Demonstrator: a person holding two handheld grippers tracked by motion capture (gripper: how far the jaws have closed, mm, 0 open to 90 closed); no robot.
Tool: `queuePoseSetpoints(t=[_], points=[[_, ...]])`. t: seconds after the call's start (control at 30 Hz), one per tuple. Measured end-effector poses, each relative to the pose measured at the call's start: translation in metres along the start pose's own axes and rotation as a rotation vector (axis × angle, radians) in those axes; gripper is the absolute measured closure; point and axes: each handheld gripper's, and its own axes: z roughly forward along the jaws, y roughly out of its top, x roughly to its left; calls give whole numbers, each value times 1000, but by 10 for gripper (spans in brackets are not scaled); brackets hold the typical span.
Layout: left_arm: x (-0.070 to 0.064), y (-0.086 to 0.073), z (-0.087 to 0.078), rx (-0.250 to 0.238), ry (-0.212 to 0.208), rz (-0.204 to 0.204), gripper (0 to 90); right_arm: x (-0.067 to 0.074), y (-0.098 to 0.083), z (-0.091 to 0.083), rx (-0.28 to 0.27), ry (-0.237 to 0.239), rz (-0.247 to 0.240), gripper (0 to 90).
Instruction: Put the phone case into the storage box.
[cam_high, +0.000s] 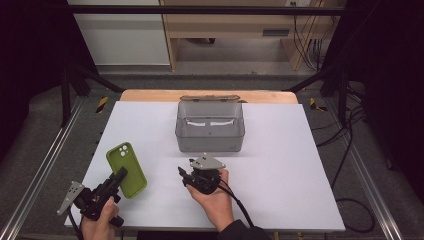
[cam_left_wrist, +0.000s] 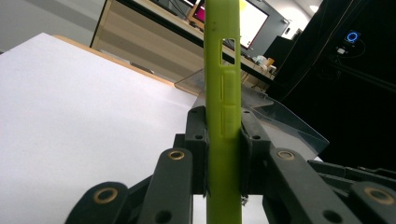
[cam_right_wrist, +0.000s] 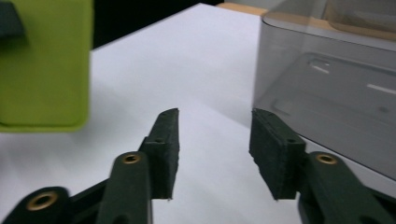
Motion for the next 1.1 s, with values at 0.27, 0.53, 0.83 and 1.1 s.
queuePoseSetpoints(t=[0.27, 0.53, 0.83, 1.1], points=[[3, 1, -1, -3, 11, -6, 774, -36, -6, -28, 77, -18, -62, 303], [5, 3, -5, -4, 14, 10, 774, -90, -28, -84, -29, -89, -53, 108], [9, 12, -13, -16, 29, 19, 773, -135, -65, -136, -108, -193, -38, 82], [12, 23, -18, -23, 29, -36, 773, -146, -78, -144, -203, -275, -11, 53]])
